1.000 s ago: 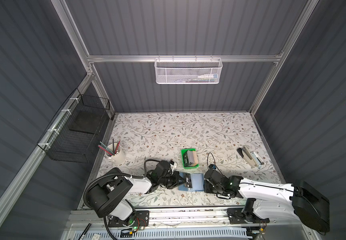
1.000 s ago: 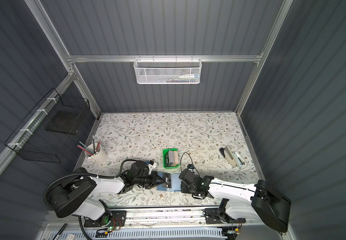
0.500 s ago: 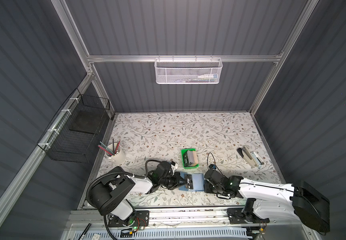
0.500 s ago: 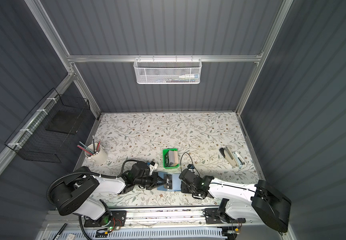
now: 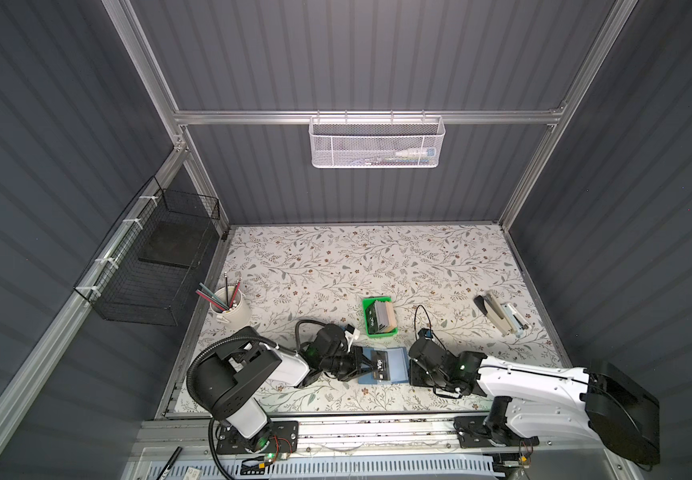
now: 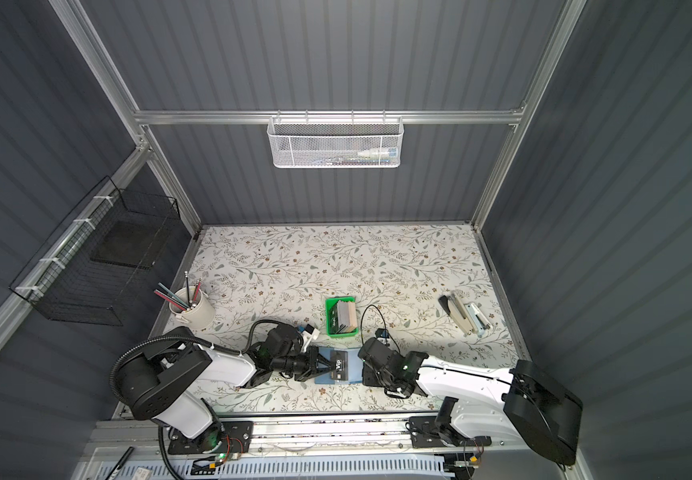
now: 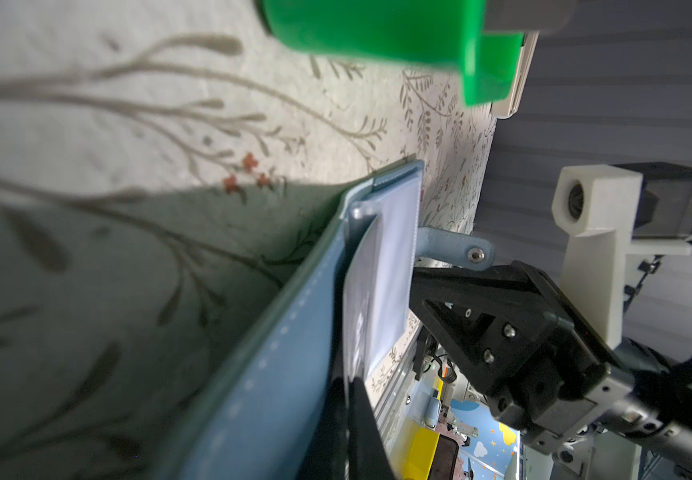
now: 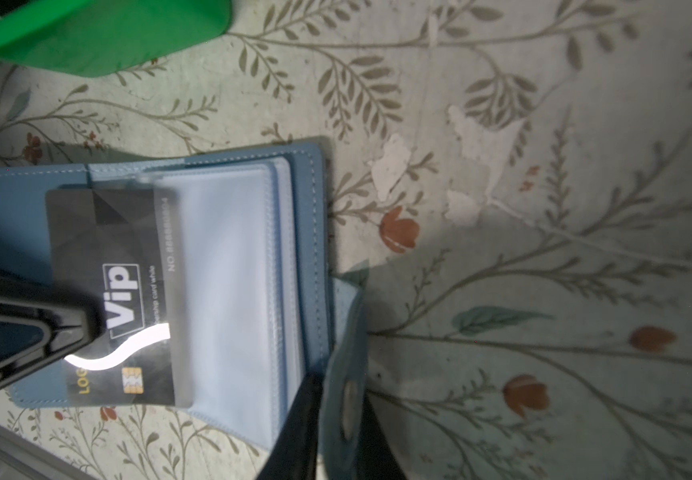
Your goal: Put the credit cards into the card holder
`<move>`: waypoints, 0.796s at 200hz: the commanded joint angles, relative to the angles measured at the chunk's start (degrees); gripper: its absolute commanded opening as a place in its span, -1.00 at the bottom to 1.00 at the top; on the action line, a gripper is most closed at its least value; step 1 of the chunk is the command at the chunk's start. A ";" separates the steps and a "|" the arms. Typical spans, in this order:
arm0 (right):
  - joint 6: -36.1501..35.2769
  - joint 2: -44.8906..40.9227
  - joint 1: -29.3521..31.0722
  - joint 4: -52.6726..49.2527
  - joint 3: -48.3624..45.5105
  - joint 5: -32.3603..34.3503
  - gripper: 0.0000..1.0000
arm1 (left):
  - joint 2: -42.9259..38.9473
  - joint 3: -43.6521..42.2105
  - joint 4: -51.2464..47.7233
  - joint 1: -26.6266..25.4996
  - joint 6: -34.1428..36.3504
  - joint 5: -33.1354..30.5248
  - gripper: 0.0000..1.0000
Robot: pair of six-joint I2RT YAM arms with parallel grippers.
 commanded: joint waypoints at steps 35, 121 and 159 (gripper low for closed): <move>0.11 2.44 0.21 -3.02 -0.18 0.70 -0.67 | 1.54 1.25 -3.17 -1.78 1.10 -0.79 -0.95; 1.34 -0.30 0.22 -3.98 0.26 2.55 -0.61 | -8.23 5.23 -23.60 -3.43 4.35 -8.84 -0.51; 0.70 -1.91 0.21 -3.99 0.09 2.87 -0.57 | -13.45 7.17 -33.07 -3.43 5.97 -12.07 -0.49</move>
